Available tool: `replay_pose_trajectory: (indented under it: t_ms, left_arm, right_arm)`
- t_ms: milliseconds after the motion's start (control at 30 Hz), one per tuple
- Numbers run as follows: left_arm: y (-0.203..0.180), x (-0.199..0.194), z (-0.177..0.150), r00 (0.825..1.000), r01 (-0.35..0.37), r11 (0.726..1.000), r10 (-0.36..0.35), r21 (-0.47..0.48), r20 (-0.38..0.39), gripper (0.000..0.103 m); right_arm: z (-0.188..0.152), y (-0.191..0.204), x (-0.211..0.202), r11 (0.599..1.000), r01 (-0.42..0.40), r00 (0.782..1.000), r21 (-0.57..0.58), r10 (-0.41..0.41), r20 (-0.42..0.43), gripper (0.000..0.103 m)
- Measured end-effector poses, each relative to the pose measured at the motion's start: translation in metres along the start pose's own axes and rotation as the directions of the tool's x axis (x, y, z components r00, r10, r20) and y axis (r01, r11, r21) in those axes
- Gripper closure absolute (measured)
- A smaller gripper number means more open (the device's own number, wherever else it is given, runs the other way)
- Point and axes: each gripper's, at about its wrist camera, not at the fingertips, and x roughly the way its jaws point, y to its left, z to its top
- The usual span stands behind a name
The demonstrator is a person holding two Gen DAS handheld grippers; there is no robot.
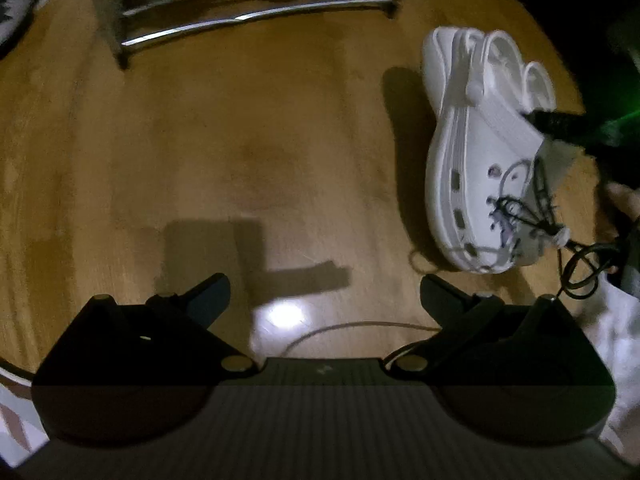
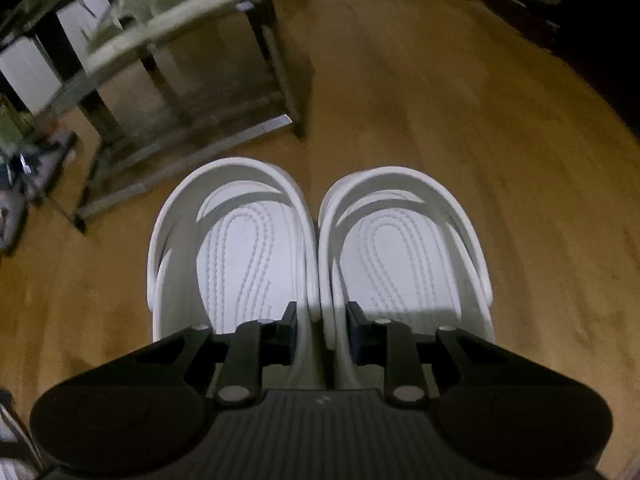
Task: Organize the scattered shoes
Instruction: 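Grasp the white clogs with purple charms by their rims with the right tool, then carry the clogs and set them on the rack's bottom shelf with the right tool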
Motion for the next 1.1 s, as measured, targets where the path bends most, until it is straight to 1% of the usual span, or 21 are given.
replay_pose_trajectory:
  t_ms: [33,67,100,133,200,233,300,333,367,433,467,500,567,700,800,833,900,1000,1033,1067,1100]
  left_arm:
    - [0.001,0.001,0.002,1.0,0.004,1.0,-0.004,-0.001,0.0,0.0]
    - [0.003,0.001,0.011,1.0,0.02,1.0,-0.02,-0.005,0.001,0.0]
    - [0.006,-0.001,0.019,1.0,0.008,1.0,-0.008,-0.007,0.023,0.0]
    - [0.008,-0.002,0.024,0.998,-0.029,1.0,0.029,-0.004,0.053,0.0]
    - [0.011,0.0,0.031,0.991,-0.097,0.995,0.097,-0.006,0.091,0.0]
    - [0.015,0.001,0.036,0.99,-0.093,0.995,0.096,-0.024,0.108,0.0]
    - [0.025,0.005,0.046,0.986,-0.086,0.995,0.093,-0.06,0.14,0.0]
    - [0.028,0.005,0.05,0.985,-0.071,0.995,0.082,-0.073,0.153,0.0]
    - [0.035,0.005,0.057,0.98,-0.049,0.994,0.067,-0.098,0.188,0.0]
    - [0.039,0.004,0.064,0.972,-0.065,0.992,0.087,-0.103,0.218,0.0]
    - [0.04,0.003,0.067,0.964,-0.098,0.991,0.118,-0.092,0.238,0.0]
    - [0.041,0.003,0.066,0.961,-0.113,0.99,0.131,-0.085,0.245,0.0]
    - [0.043,0.002,0.065,0.954,-0.142,0.987,0.156,-0.072,0.257,0.0]
    - [0.049,0.002,0.055,0.962,-0.116,0.989,0.134,-0.087,0.237,0.0]
    - [0.054,0.005,0.053,0.964,-0.112,0.989,0.132,-0.1,0.229,0.0]
    - [0.056,0.006,0.052,0.965,-0.11,0.988,0.131,-0.104,0.225,0.0]
    - [0.06,0.008,0.051,0.967,-0.107,0.988,0.13,-0.115,0.219,0.0]
    - [0.064,0.01,0.053,0.967,-0.116,0.983,0.144,-0.14,0.21,0.0]
    - [0.063,0.011,0.053,0.967,-0.115,0.983,0.143,-0.141,0.209,0.0]
    - [0.064,0.011,0.054,0.97,-0.102,0.984,0.131,-0.144,0.206,0.0]
    - [0.065,0.011,0.055,0.971,-0.089,0.985,0.119,-0.146,0.207,0.0]
  right_arm:
    - [0.007,0.006,0.007,1.0,-0.002,1.0,-0.007,0.002,0.01,0.079]
    - [0.016,0.014,0.016,1.0,-0.016,1.0,-0.024,0.016,0.013,0.079]
    - [0.028,0.025,0.027,0.998,-0.039,0.999,-0.045,0.041,0.023,0.078]
    - [0.041,0.034,0.038,0.996,-0.061,0.998,-0.063,0.063,0.03,0.078]
    - [0.054,0.048,0.052,0.992,-0.087,0.994,-0.096,0.093,0.054,0.079]
    - [0.062,0.055,0.058,0.988,-0.104,0.992,-0.114,0.112,0.066,0.078]
    - [0.08,0.066,0.074,0.984,-0.123,0.989,-0.127,0.132,0.065,0.078]
    - [0.087,0.07,0.081,0.983,-0.128,0.989,-0.135,0.137,0.063,0.078]
    - [0.095,0.077,0.087,0.979,-0.139,0.987,-0.15,0.149,0.058,0.078]
    - [0.11,0.087,0.098,0.972,-0.162,0.984,-0.168,0.172,0.047,0.078]
    - [0.122,0.096,0.11,0.969,-0.172,0.983,-0.179,0.181,0.038,0.078]
    - [0.133,0.105,0.122,0.965,-0.181,0.981,-0.192,0.19,0.031,0.078]
    - [0.145,0.122,0.136,0.955,-0.192,0.978,-0.227,0.205,0.033,0.079]
    - [0.168,0.143,0.155,0.945,-0.21,0.975,-0.25,0.223,0.024,0.078]
    - [0.189,0.161,0.173,0.946,-0.215,0.973,-0.243,0.228,0.024,0.078]
    - [0.19,0.164,0.175,0.946,-0.216,0.973,-0.241,0.229,0.026,0.078]
    - [0.205,0.179,0.186,0.946,-0.213,0.972,-0.245,0.231,0.047,0.078]
    - [0.215,0.19,0.194,0.943,-0.208,0.969,-0.259,0.235,0.08,0.077]
    - [0.216,0.193,0.196,0.942,-0.205,0.968,-0.266,0.235,0.086,0.076]
    - [0.217,0.195,0.197,0.939,-0.205,0.966,-0.276,0.239,0.094,0.07]
    - [0.216,0.197,0.194,0.93,-0.219,0.959,-0.294,0.261,0.11,0.044]
